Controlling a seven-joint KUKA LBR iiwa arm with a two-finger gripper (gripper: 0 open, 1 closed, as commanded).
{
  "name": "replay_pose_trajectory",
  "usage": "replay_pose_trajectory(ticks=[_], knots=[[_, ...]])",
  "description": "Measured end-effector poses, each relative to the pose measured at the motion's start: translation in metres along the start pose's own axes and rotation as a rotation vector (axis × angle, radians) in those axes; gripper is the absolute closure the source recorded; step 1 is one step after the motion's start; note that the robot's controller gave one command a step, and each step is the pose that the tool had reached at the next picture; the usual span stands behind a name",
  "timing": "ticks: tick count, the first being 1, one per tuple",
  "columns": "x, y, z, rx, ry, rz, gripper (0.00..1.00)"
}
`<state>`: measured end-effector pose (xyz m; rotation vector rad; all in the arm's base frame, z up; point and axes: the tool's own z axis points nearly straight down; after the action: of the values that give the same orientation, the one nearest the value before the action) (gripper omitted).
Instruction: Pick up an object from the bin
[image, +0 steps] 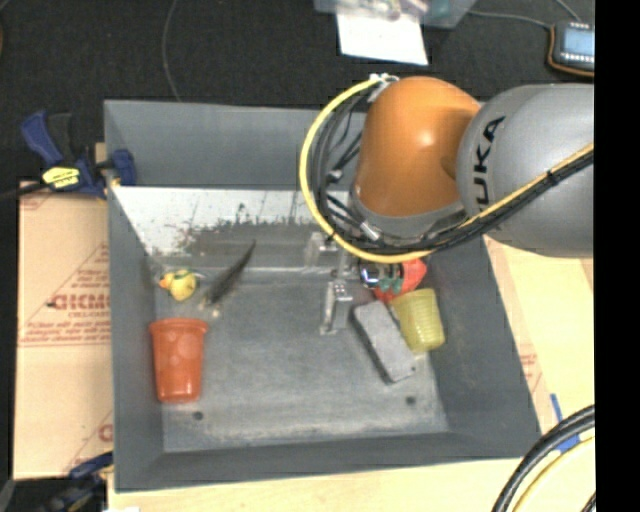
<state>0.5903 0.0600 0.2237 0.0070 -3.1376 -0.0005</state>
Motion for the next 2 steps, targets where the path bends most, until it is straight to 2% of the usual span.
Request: replay_pose_trajectory(ticks=[1,2], knots=[[-0.001,0.000,-0.005,-0.001,-0.008,0.002,0.00],[-0.028,0.062,0.128,0.002,-0.012,-0.544,0.00]])
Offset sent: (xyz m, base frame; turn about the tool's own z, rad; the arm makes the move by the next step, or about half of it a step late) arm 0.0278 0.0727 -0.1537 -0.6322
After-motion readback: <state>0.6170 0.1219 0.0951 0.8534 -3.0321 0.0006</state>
